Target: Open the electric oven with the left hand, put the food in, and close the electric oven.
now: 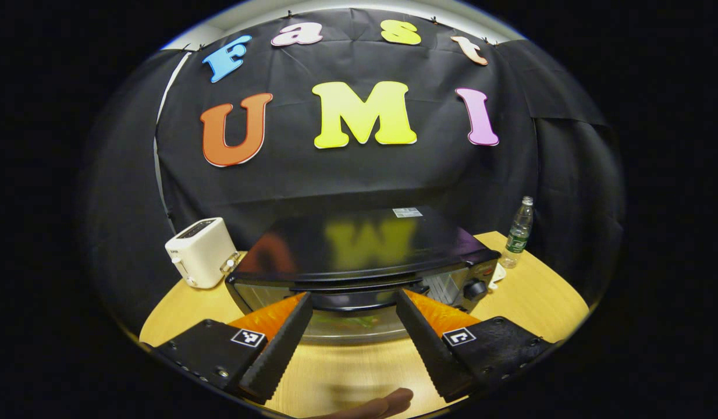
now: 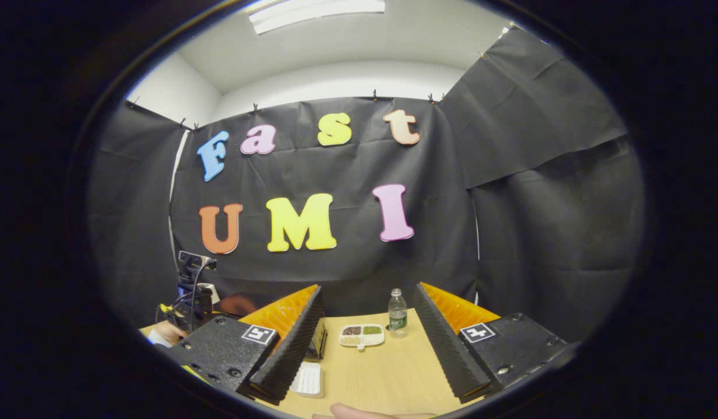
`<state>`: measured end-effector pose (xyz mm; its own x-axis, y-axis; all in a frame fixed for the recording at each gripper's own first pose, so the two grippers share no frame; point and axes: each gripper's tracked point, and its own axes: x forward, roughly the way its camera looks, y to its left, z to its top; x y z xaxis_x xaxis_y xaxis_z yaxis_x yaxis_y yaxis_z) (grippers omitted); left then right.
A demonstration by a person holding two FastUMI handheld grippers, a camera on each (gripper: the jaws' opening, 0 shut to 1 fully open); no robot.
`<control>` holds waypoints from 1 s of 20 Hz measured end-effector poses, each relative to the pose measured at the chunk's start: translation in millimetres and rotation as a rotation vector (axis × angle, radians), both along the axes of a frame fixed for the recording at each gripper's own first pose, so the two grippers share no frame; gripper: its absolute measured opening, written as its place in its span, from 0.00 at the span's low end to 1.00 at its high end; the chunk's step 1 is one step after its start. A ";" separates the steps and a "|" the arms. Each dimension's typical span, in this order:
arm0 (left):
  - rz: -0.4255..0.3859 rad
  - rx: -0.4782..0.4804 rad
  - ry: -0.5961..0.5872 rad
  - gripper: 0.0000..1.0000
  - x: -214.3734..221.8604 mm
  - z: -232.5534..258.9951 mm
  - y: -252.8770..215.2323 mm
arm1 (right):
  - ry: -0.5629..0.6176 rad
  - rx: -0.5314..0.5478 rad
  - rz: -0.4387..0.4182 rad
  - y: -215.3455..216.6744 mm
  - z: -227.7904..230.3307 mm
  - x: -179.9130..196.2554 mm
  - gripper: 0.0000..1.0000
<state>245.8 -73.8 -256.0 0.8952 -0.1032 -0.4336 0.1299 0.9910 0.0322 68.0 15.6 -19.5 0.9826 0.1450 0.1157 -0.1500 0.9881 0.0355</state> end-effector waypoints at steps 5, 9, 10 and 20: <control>0.024 -0.018 -0.011 0.96 -20.8 9.8 10.0 | 0.015 0.002 -0.021 -6.2 -5.4 -6.1 1.00; 0.030 -0.031 -0.077 0.96 -50.6 44.1 18.0 | 0.027 0.002 -0.026 -6.4 -7.8 -12.3 1.00; 0.028 -0.038 -0.101 0.96 -58.3 55.2 19.3 | 0.027 0.003 -0.024 -5.3 -6.8 -14.7 1.00; 0.059 -0.066 -0.278 0.96 -142.4 155.4 46.1 | 0.013 0.016 -0.020 0.4 -0.7 -38.4 1.00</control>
